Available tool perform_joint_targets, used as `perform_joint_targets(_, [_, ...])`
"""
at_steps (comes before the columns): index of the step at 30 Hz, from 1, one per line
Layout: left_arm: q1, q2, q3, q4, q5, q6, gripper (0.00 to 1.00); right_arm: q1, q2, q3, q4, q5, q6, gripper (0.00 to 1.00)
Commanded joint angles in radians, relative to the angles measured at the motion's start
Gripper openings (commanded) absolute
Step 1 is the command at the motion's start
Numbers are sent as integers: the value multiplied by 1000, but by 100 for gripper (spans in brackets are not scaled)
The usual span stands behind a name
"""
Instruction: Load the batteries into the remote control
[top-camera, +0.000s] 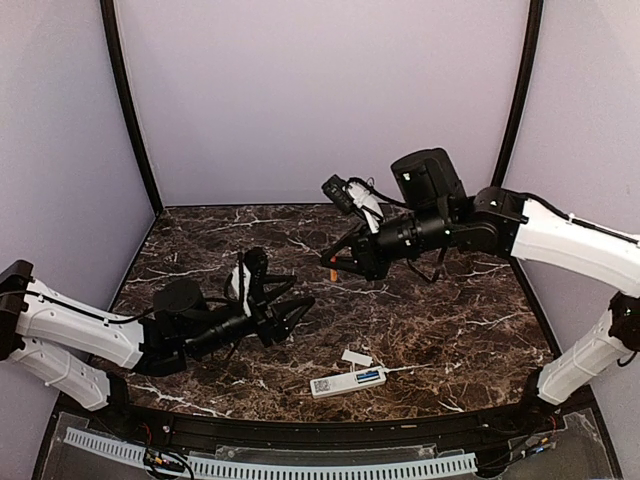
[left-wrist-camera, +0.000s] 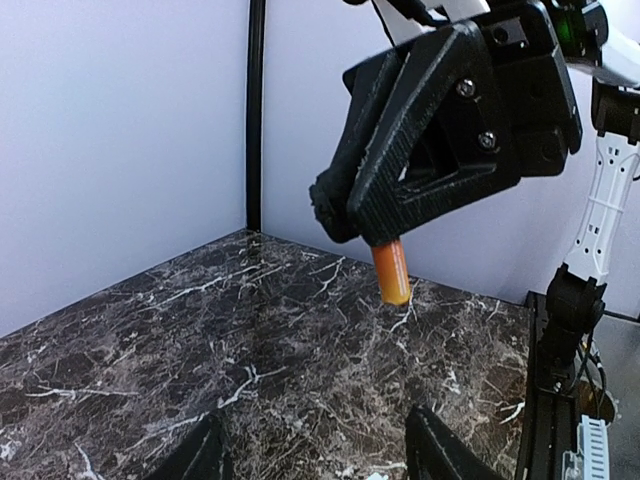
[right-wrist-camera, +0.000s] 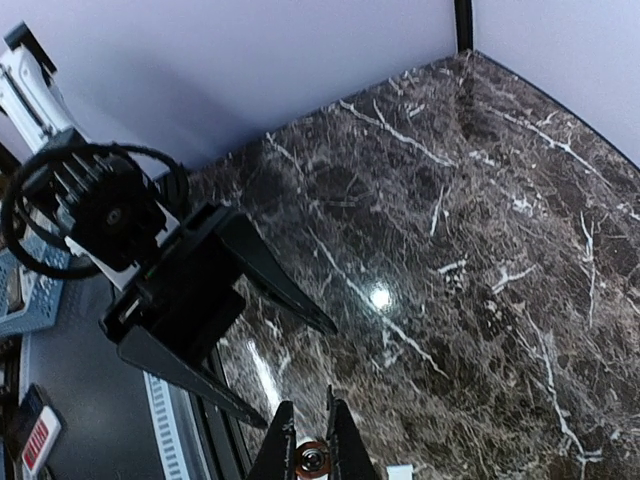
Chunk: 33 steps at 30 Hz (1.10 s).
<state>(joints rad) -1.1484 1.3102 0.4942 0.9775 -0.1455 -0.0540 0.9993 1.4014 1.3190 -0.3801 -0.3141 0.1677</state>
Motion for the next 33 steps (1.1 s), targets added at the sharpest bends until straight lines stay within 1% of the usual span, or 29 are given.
perform_joint_targets(1, [-1,-81,-54,-95,21,1,56,-3,90,207,-406,21,-232,0])
perform_joint_targets(4, [-1,-146,-76,-166,-5,16,56,0,150,275,-518,53,-348,0])
perform_joint_targets(6, [-1,-203,-102,-210,-41,3,56,2,194,289,-540,97,-411,0])
perform_joint_targets(9, [-1,-295,-140,-299,-91,-64,58,2,272,298,-545,168,-466,0])
perform_joint_targets(11, [-1,-346,-163,-357,-130,-109,59,4,337,320,-567,167,-476,0])
perform_joint_targets(13, [-1,-394,-190,-399,-151,-136,60,14,374,328,-591,121,-470,0])
perform_joint_targets(15, [-1,-439,-211,-440,-161,-147,60,44,356,263,-559,83,-498,0])
perform_joint_targets(17, [-1,-476,-228,-479,-156,-146,60,84,305,159,-476,55,-561,0])
perform_joint_targets(19, [-1,-497,-247,-493,-120,-121,62,110,274,73,-423,26,-623,0])
perform_joint_targets(20, [-1,-493,-249,-497,-96,-86,64,111,268,47,-407,21,-643,0])
perform_joint_targets(21, [-2,-484,-248,-499,-50,-67,65,111,268,30,-398,26,-662,0])
perform_joint_targets(23, [-12,-428,-229,-509,-13,-9,67,113,276,10,-397,39,-706,0])
perform_joint_targets(27, [-64,-219,-134,-555,46,153,71,112,295,-21,-399,44,-763,0])
perform_joint_targets(28, [-80,-137,-91,-587,70,211,72,113,294,-34,-395,41,-776,0])
perform_joint_targets(29, [-90,-65,-71,-603,78,231,73,113,291,-48,-387,36,-786,0])
perform_joint_targets(30, [-91,-33,-44,-601,83,242,74,112,284,-64,-379,32,-794,0])
perform_joint_targets(31, [-92,19,-41,-551,80,238,76,113,272,-79,-367,27,-802,0])
perform_joint_targets(32, [-92,39,-49,-508,82,237,76,113,262,-95,-356,19,-808,0])
perform_joint_targets(33, [-93,75,-55,-436,95,246,77,113,255,-108,-346,11,-816,0])
